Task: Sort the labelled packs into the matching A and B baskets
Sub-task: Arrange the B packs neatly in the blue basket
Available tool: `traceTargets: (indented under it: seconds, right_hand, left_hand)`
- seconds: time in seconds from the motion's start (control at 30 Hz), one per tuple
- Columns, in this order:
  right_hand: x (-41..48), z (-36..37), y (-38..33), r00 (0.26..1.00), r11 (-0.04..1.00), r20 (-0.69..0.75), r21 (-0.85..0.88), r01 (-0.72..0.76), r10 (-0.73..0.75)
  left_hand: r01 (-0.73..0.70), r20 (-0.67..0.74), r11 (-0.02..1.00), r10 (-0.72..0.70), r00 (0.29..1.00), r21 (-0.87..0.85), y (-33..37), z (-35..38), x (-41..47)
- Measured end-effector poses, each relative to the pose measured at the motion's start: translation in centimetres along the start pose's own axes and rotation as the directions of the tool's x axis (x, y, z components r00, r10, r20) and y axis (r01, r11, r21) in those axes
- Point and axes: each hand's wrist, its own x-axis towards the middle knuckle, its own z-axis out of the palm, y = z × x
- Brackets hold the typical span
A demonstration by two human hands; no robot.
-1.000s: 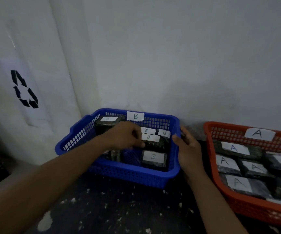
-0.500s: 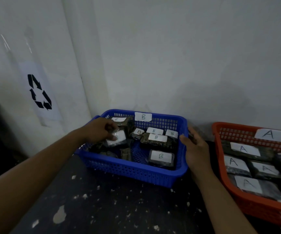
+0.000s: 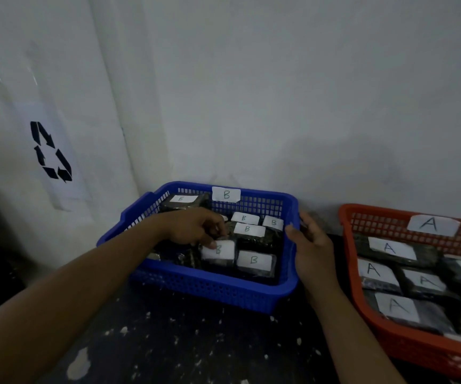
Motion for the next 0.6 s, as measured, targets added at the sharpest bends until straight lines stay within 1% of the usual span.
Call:
traceTargets:
  seconds: [0.17, 0.3, 0.4, 0.5, 0.57, 0.6]
  right_hand:
    - [0.0, 0.2, -0.1, 1.0, 1.0, -0.008, 0.009, 0.001, -0.001]
    - [-0.2, 0.3, -0.3, 1.0, 1.0, -0.006, -0.005, -0.015, 0.015]
    - [-0.2, 0.3, -0.3, 1.0, 1.0, -0.001, -0.006, -0.005, 0.005]
    - [-0.3, 0.3, -0.4, 1.0, 1.0, -0.002, -0.003, 0.009, -0.009]
    - [-0.2, 0.3, -0.3, 1.0, 1.0, 0.003, 0.0, 0.017, -0.017]
    - [-0.2, 0.3, -0.2, 1.0, 1.0, 0.004, 0.002, 0.02, -0.02]
  left_hand:
    - [0.056, -0.006, 0.998, -0.057, 0.998, -0.019, -0.6, -0.8, -0.5]
    - [0.073, -0.051, 0.991, -0.067, 0.996, 0.115, 0.0, 0.4, 0.3]
    - [0.092, -0.149, 0.964, -0.056, 0.987, 0.25, 0.1, 1.3, 0.6]
    - [0.171, -0.33, 0.888, -0.023, 0.944, 0.426, 0.1, 1.2, -0.3]
    - [0.209, -0.401, 0.878, -0.022, 0.916, 0.43, 0.0, 0.8, -1.2]
    - [0.237, -0.397, 0.876, -0.057, 0.916, 0.42, -0.1, 0.6, -1.8]
